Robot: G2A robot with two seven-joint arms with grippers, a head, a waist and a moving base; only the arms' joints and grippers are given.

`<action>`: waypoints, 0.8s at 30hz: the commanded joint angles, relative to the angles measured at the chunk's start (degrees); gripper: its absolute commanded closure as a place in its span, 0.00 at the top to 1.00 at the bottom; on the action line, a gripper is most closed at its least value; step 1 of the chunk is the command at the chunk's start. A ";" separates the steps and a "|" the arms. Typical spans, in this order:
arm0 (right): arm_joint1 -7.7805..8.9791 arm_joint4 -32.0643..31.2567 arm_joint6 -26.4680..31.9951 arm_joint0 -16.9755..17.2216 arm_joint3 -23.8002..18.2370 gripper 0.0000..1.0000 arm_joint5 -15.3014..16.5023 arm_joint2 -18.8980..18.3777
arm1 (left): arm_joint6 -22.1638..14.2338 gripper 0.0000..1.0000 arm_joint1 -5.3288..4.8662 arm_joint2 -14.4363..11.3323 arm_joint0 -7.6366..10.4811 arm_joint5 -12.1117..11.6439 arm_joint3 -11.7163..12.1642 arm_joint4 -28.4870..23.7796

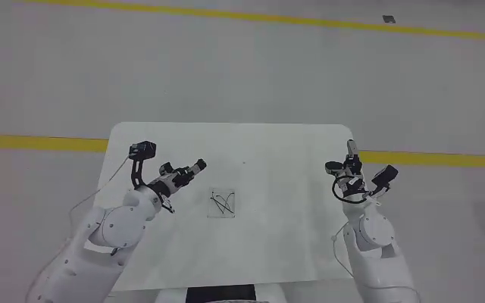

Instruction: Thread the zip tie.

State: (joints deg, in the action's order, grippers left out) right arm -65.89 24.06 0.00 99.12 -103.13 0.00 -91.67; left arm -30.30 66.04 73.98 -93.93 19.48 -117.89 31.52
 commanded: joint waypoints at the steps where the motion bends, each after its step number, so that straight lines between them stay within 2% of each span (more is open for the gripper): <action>1: 0.00 0.00 0.00 0.00 0.00 1.00 0.00 0.00 | 0.96 1.00 0.38 0.47 -0.28 0.00 0.33 1.94; 8: 0.00 0.00 0.00 0.00 0.00 1.00 0.00 0.00 | 0.96 1.00 0.38 0.47 -0.28 0.00 0.33 1.94; 11: 0.00 0.00 0.00 0.00 0.00 1.00 0.00 0.00 | 1.95 1.00 0.66 0.76 0.03 0.00 2.02 2.25; 15: 0.00 0.00 0.00 0.00 0.00 1.00 0.00 0.00 | -4.58 1.00 1.30 -0.15 2.58 0.00 1.66 5.31; 18: 0.00 0.00 0.00 0.00 0.00 1.00 0.00 0.00 | -10.98 1.00 2.05 -0.75 4.76 0.00 1.02 9.10; 22: 0.00 0.00 0.00 0.00 0.00 1.00 0.00 0.00 | -21.02 1.00 3.68 -1.38 7.27 0.00 1.36 15.99; 24: 0.00 0.00 0.00 0.00 0.00 1.00 0.00 0.00 | -25.19 1.00 4.63 -1.68 8.10 0.00 0.73 19.15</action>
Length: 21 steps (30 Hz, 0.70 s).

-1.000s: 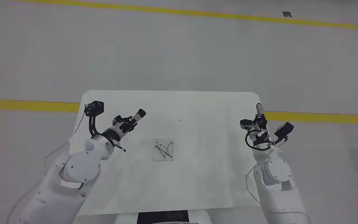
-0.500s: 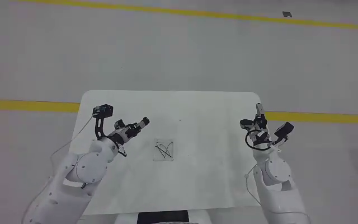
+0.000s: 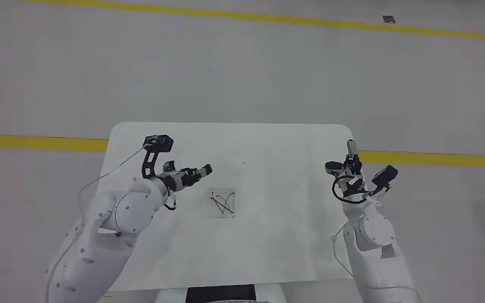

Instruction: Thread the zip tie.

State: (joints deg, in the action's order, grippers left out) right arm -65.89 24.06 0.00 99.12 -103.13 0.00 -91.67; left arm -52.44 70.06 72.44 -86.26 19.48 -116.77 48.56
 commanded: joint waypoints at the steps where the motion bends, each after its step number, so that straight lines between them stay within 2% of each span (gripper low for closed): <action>1: 0.00 0.00 0.00 0.00 0.00 1.00 0.00 0.00 | -5.01 1.00 1.16 -0.04 0.56 0.00 -0.43 3.08; 2: 0.00 0.00 0.00 0.00 0.00 1.00 0.00 0.00 | -8.04 1.00 1.87 -0.23 0.83 0.00 -0.86 4.99; 5: 0.00 0.00 0.00 0.00 0.00 1.00 0.00 0.00 | -13.62 1.00 3.83 -0.37 0.93 0.00 -1.82 8.53; 8: 0.00 0.00 0.00 0.00 0.00 1.00 0.00 0.00 | -17.21 1.00 5.97 0.24 0.65 0.00 -2.78 9.96; 21: 0.00 0.00 0.00 0.00 0.00 1.00 0.00 0.00 | -16.89 1.00 6.01 0.11 0.66 -0.10 -2.89 9.44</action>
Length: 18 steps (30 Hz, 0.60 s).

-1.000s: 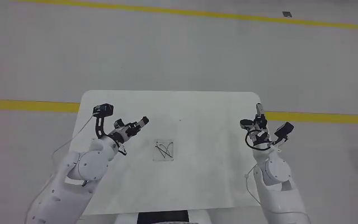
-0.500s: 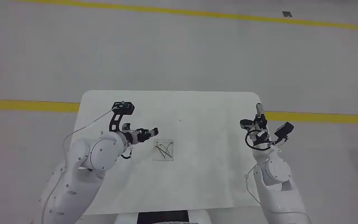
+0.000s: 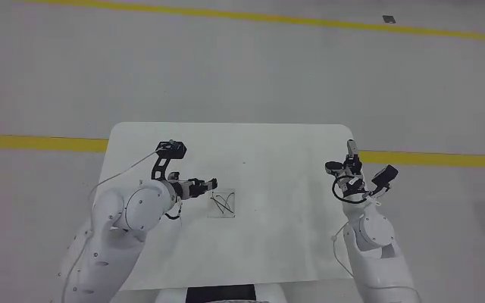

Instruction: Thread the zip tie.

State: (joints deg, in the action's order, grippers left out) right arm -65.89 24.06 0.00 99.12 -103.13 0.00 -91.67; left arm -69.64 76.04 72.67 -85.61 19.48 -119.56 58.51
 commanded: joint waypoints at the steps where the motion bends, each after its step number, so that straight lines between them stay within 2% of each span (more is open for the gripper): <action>1: 0.00 0.00 0.00 0.00 0.00 1.00 0.00 0.00 | 1.26 1.00 0.12 -0.55 0.13 -0.19 -0.26 -2.28; 3: 0.00 0.00 0.00 0.00 0.00 1.00 0.00 0.00 | 0.81 1.00 0.10 -1.46 1.04 0.00 -0.54 -1.63; 6: 0.00 0.00 0.00 0.00 0.00 1.00 0.00 0.00 | -2.88 1.00 0.41 -3.10 3.17 0.00 -0.10 0.83; 8: 0.00 0.00 0.00 0.00 0.00 1.00 0.00 0.00 | -6.27 1.00 0.99 -4.49 4.69 0.00 0.67 3.47; 11: 0.00 0.00 0.00 0.00 0.00 1.00 0.00 0.00 | -10.00 1.00 2.11 -6.38 5.86 0.00 2.08 7.62; 15: 0.00 0.00 0.00 0.00 0.00 1.00 0.00 0.00 | -10.00 1.00 4.10 -9.02 5.42 0.00 4.83 12.01; 18: 0.00 0.00 0.00 0.00 0.00 1.00 0.00 0.00 | -10.00 1.00 5.55 -9.42 4.34 0.00 5.56 13.57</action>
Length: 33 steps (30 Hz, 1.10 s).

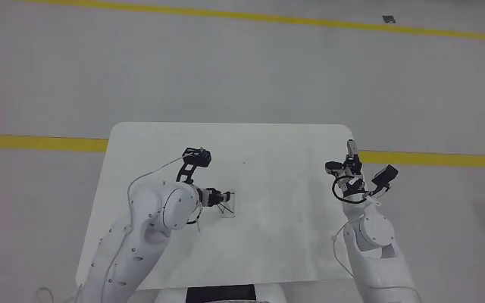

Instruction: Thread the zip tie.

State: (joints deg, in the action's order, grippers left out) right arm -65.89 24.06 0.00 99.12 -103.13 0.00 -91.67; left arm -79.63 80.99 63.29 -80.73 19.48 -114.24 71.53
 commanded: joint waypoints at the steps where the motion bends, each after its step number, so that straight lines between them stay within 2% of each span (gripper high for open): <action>1: 0.00 0.00 0.00 0.00 0.00 1.00 0.00 0.00 | -0.01 1.00 1.01 -0.04 -0.90 0.00 0.32 1.12; 4: 0.00 0.00 0.00 0.00 0.00 1.00 0.00 0.00 | -0.01 1.00 2.41 0.45 -2.35 0.00 0.12 2.39; 6: 0.00 0.00 0.00 0.00 0.00 1.00 0.00 0.00 | -0.01 1.00 3.11 1.16 -2.92 0.00 -0.97 2.67; 15: 0.00 0.00 0.00 0.00 0.00 1.00 0.00 0.00 | 0.48 1.00 3.11 1.11 -3.01 -0.09 -0.85 2.65; 16: 0.00 0.00 0.00 0.00 0.00 1.00 0.00 0.00 | 1.55 1.00 3.08 0.72 -3.53 -0.32 -0.23 2.46; 18: 0.00 0.00 0.00 0.00 0.00 1.00 0.00 0.00 | 0.93 1.00 3.08 -0.97 -3.99 -0.85 0.49 1.74; 20: 0.00 0.00 0.00 0.00 0.00 1.00 0.00 0.00 | -0.01 1.00 3.06 -2.39 -4.19 -1.25 2.88 0.64; 33: 0.00 0.00 0.00 0.00 0.00 1.00 0.00 0.00 | -0.01 1.00 3.06 -2.39 -4.19 -1.25 2.88 0.64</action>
State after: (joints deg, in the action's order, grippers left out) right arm -65.89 24.06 0.00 99.12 -103.13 0.00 -91.67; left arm -79.64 84.04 60.91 -84.91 18.24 -111.39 72.17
